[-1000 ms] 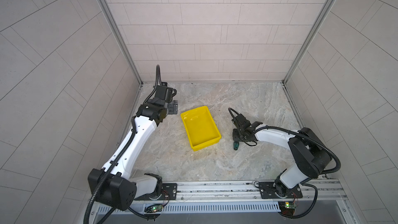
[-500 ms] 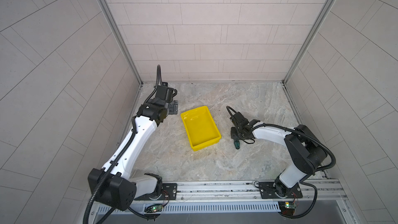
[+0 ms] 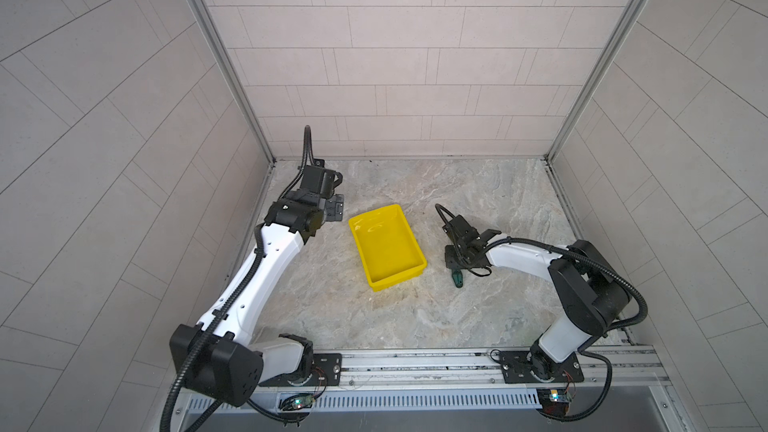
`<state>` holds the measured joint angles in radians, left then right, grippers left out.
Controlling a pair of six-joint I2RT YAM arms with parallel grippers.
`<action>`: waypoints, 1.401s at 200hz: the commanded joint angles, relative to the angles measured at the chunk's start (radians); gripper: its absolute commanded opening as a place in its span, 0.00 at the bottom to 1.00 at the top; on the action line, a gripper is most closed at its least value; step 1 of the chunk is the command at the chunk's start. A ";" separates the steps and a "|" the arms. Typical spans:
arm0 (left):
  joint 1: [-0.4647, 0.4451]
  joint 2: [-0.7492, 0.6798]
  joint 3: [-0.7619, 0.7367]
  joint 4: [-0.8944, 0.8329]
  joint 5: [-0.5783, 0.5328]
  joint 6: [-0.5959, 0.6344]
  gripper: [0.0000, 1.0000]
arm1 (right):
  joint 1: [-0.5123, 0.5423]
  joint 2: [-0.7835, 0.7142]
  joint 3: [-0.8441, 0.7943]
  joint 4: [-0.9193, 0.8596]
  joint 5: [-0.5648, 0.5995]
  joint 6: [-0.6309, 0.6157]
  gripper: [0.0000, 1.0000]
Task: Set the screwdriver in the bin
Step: 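Lift the screwdriver with the right gripper and carry it over the yellow tray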
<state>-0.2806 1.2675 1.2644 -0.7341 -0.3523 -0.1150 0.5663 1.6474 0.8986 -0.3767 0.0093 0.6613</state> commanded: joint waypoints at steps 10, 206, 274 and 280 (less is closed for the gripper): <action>-0.007 -0.004 -0.003 -0.020 -0.025 0.000 1.00 | 0.004 -0.060 0.025 -0.058 0.060 -0.031 0.01; -0.004 -0.027 0.127 0.029 0.073 -0.128 1.00 | 0.196 0.099 0.663 -0.367 0.040 -0.237 0.01; 0.008 -0.049 0.039 0.044 0.069 -0.129 1.00 | 0.293 0.346 0.848 -0.373 0.031 -0.231 0.01; 0.008 -0.056 0.033 0.046 0.068 -0.130 1.00 | 0.294 0.364 0.856 -0.376 0.028 -0.235 0.01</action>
<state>-0.2794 1.2415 1.3186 -0.6945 -0.2768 -0.2352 0.8539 1.9762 1.7142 -0.7204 0.0319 0.4267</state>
